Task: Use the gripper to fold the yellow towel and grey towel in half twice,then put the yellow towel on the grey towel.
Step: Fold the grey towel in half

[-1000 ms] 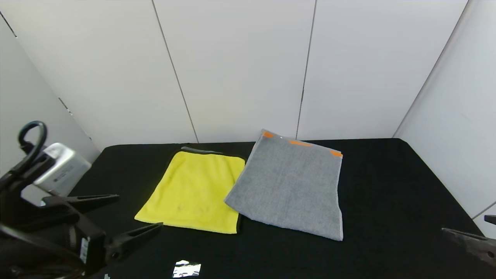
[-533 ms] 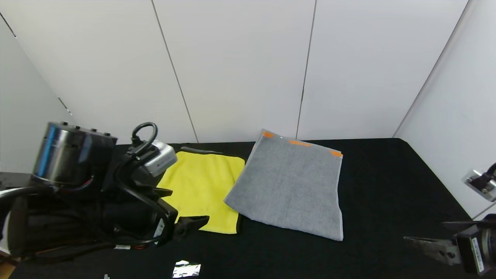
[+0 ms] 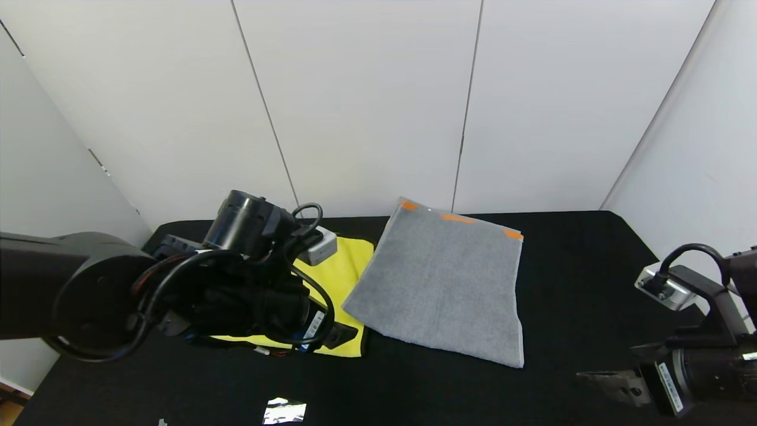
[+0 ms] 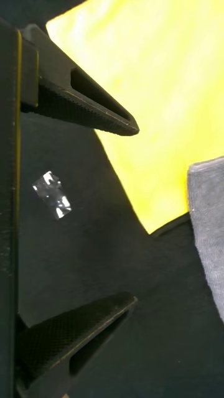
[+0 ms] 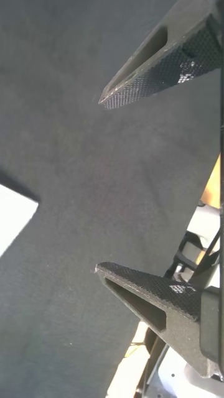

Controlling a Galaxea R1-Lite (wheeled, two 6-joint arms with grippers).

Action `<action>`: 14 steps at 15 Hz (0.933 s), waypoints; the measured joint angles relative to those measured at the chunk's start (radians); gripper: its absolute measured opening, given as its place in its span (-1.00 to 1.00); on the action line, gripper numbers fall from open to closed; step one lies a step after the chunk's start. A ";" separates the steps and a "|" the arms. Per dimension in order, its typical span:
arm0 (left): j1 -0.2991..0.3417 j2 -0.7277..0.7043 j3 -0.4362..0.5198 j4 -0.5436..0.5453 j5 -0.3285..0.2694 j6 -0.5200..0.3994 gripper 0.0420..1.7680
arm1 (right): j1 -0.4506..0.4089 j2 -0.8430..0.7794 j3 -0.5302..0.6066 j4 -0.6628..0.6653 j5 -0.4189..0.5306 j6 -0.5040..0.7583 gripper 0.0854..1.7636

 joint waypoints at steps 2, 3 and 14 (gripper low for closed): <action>-0.001 0.045 -0.036 0.012 0.005 -0.001 1.00 | 0.029 0.036 -0.021 0.001 -0.021 0.007 1.00; -0.001 0.066 -0.057 0.030 0.014 -0.002 1.00 | 0.049 0.055 -0.034 0.000 -0.035 0.016 1.00; 0.002 0.212 -0.254 0.135 0.029 -0.020 1.00 | 0.148 0.242 -0.130 0.000 -0.119 0.028 1.00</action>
